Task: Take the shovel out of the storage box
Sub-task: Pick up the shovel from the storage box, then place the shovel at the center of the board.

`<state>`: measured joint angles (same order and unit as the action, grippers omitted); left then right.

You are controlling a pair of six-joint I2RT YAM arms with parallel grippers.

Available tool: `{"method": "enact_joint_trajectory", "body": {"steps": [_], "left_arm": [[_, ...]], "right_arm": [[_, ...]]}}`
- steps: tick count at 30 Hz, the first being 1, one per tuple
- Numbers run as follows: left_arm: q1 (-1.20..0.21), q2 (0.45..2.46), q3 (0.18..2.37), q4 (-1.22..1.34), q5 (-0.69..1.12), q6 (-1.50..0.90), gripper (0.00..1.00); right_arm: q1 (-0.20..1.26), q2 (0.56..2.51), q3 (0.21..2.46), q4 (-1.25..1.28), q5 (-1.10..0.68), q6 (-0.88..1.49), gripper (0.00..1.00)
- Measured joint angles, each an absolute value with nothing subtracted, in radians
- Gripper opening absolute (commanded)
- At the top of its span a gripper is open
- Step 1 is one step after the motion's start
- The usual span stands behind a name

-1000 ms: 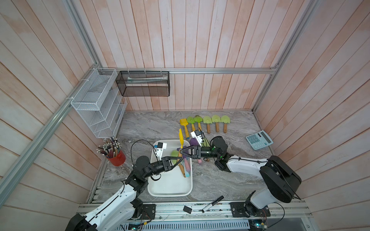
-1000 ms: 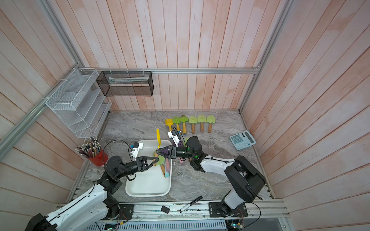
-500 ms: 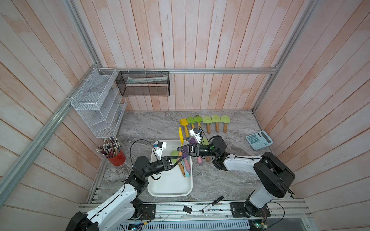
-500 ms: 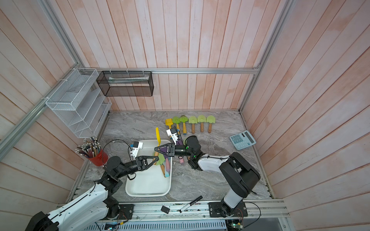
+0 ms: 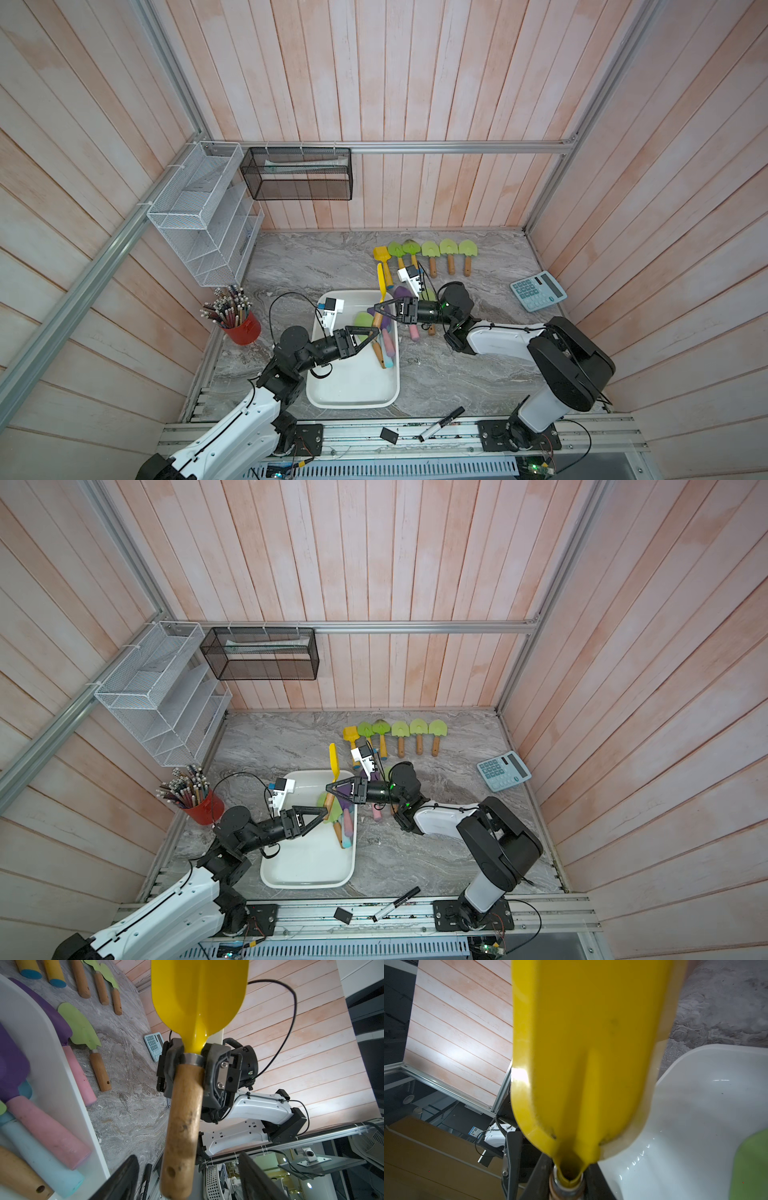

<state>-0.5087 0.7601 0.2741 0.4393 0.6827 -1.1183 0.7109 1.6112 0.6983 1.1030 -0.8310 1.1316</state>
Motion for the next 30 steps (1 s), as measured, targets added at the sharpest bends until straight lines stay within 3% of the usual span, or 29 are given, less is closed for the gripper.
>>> {"method": "enact_joint_trajectory", "body": {"steps": [9,21,30], "left_arm": [[-0.506,0.800,0.355,0.209,0.598,-1.015,0.76],[-0.584,1.079,0.532,-0.150,0.366,-0.856,0.75],[-0.668,1.253,0.627,-0.294,0.181,-0.823,0.62]], "right_arm": [[0.566,1.457,0.674,0.788,-0.783,0.978,0.17],[0.453,1.418,0.797,0.121,-0.466,0.637,0.17],[0.448,1.408,0.812,-0.083,-0.237,0.514,0.17]]}}
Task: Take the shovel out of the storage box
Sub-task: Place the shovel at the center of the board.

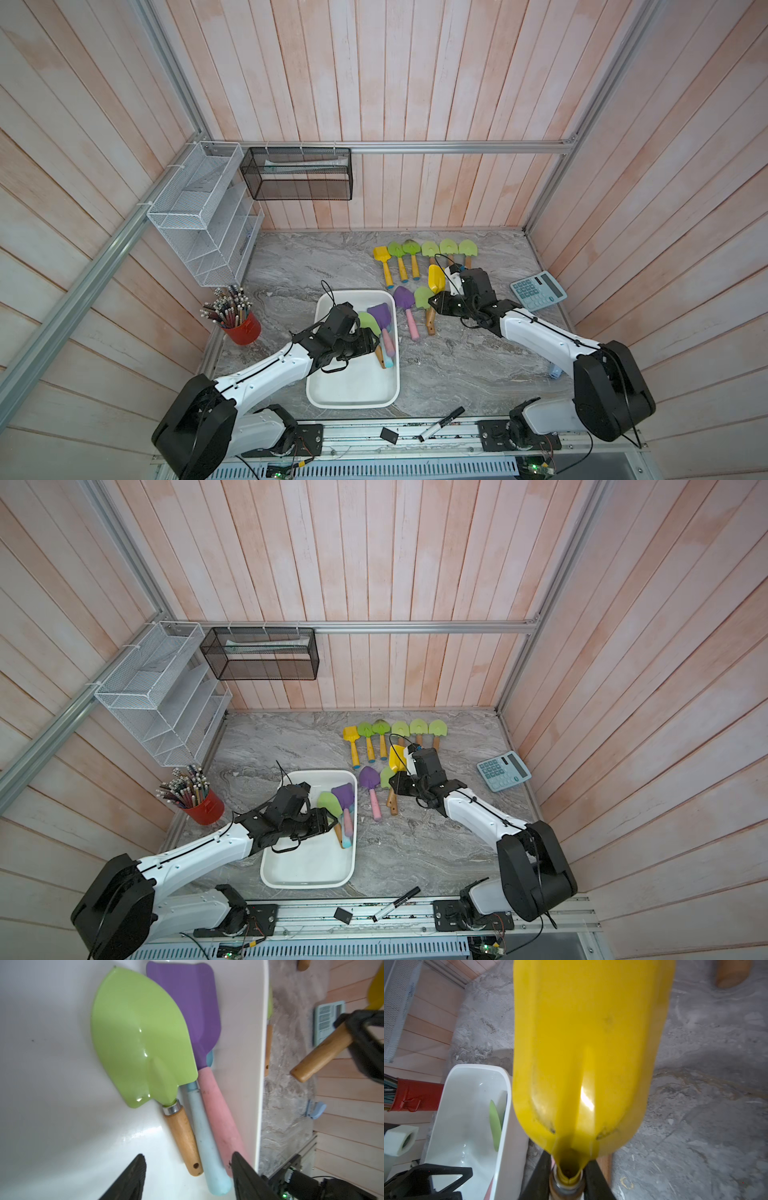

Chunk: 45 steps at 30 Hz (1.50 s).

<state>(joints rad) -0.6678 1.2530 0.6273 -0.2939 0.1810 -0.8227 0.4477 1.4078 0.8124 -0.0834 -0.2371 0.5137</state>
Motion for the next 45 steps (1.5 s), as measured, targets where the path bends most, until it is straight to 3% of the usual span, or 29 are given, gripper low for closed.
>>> {"method": "enact_joint_trajectory", "body": {"steps": [5,30,45], "left_arm": [[-0.703,1.307,0.662,-0.328,0.114,-0.808,0.57],[-0.734,1.506,0.744,-0.315,0.082,-0.807,0.56],[-0.795,1.487,0.763,-0.477,-0.051,-0.788,0.50]], "right_arm": [[0.440,1.384,0.812,-0.110,-0.192,0.493,0.16],[0.437,1.376,0.705,-0.117,-0.140,0.471,0.16],[0.404,1.338,0.706,-0.110,-0.118,0.466,0.17]]}}
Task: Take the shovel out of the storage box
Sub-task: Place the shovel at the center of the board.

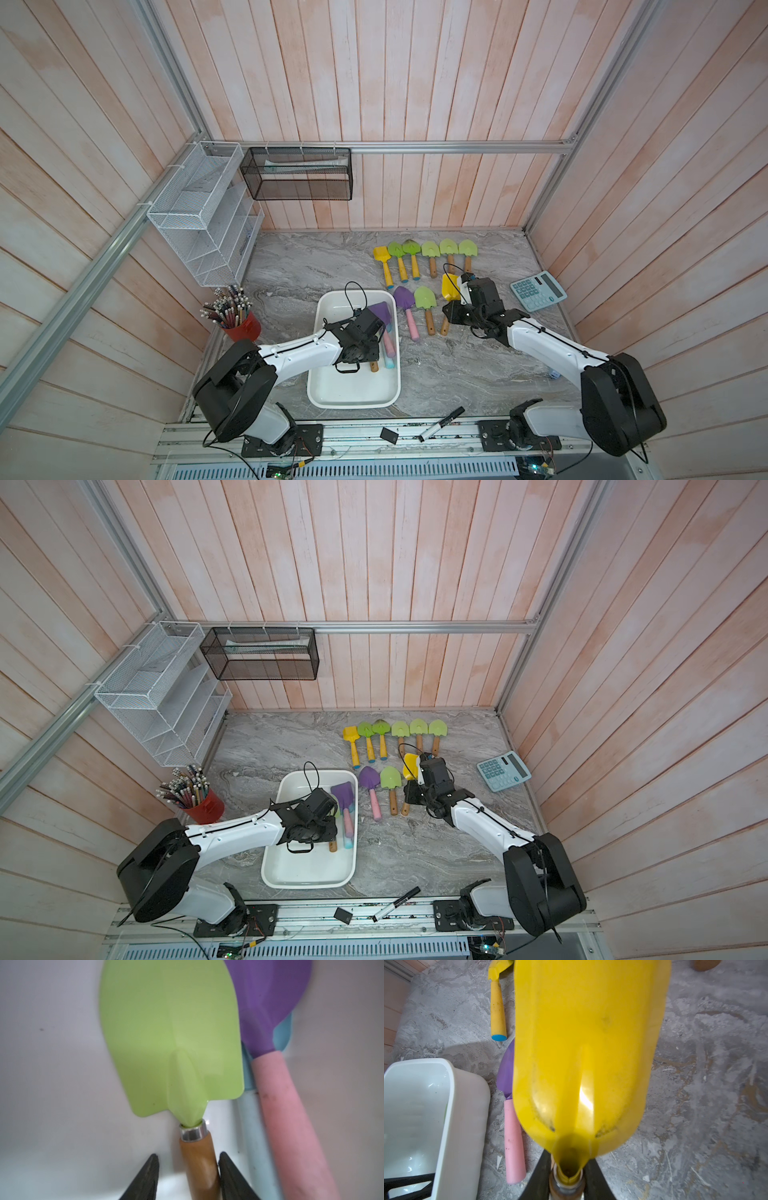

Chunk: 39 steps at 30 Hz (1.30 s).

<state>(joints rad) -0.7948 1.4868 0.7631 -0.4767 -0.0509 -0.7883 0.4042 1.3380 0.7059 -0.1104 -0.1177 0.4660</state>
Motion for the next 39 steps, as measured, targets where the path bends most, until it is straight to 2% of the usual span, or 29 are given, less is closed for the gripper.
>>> {"method": "enact_joint_trajectory", "body": {"steps": [10,21,30,39], "left_arm": [[-0.802,1.426,0.730,-0.580,-0.090,-0.786,0.49],[-0.815,1.312,0.684,-0.591,-0.086,-0.798,0.49],[-0.815,1.298,0.661,-0.588,-0.086,-0.797,0.50],[-0.818,1.299,0.653,-0.586,-0.083,-0.797,0.50]], "right_arm": [[0.380,1.451,0.737,-0.132,-0.046,0.427,0.17],[0.377,1.565,0.777,-0.126,-0.027,0.418,0.18],[0.377,1.619,0.798,-0.113,-0.023,0.418,0.20],[0.377,1.622,0.801,-0.112,-0.023,0.417,0.34]]}}
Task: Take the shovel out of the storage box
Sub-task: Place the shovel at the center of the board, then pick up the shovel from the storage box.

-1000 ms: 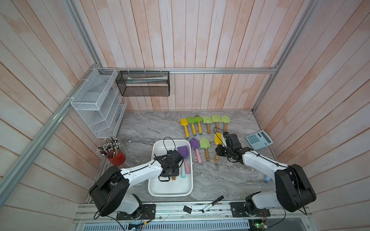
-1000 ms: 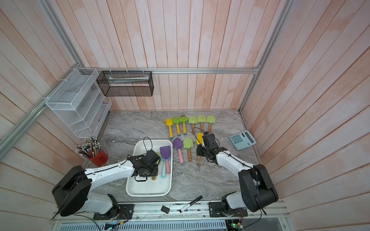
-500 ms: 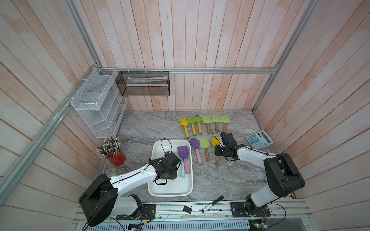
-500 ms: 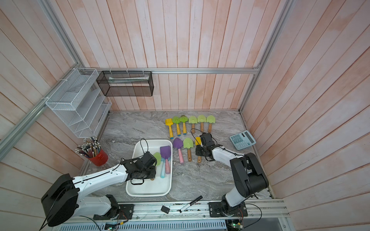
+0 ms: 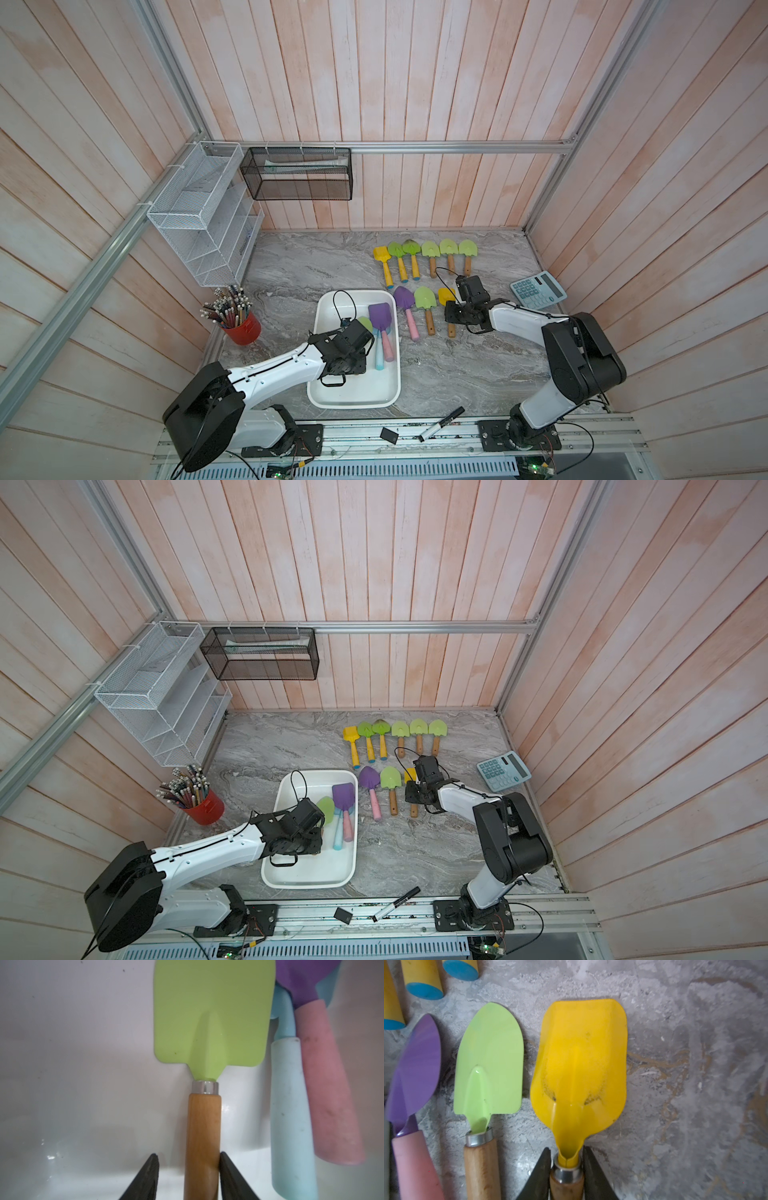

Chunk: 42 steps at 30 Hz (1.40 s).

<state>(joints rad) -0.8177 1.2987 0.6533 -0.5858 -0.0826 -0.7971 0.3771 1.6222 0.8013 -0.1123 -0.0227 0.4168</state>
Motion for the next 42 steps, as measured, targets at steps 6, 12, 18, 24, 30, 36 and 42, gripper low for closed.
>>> {"method": "enact_joint_trajectory", "body": {"steps": [6,12,18,24,30,36,42], "left_arm": [[-0.825,1.299,0.653,-0.585,-0.083,-0.797,0.49],[-0.842,1.321,0.654,-0.586,-0.087,-0.796,0.46],[-0.871,1.378,0.673,-0.589,-0.097,-0.794,0.38],[-0.879,1.391,0.686,-0.589,-0.115,-0.798,0.27],[-0.880,1.399,0.698,-0.598,-0.121,-0.797,0.07],[-0.880,1.356,0.698,-0.624,-0.124,-0.797,0.00],[-0.870,1.246,0.702,-0.632,-0.108,-0.796,0.00]], "right_arm": [[0.377,1.615,0.801,-0.114,-0.022,0.418,0.41],[0.377,1.534,0.799,-0.118,-0.010,0.419,0.43],[0.377,1.443,0.782,-0.121,0.001,0.423,0.44],[0.377,1.412,0.778,-0.124,0.001,0.426,0.45],[0.377,1.412,0.764,-0.125,0.000,0.426,0.45],[0.377,1.380,0.750,-0.124,-0.005,0.429,0.45],[0.377,1.325,0.746,-0.109,-0.020,0.445,0.45]]}}
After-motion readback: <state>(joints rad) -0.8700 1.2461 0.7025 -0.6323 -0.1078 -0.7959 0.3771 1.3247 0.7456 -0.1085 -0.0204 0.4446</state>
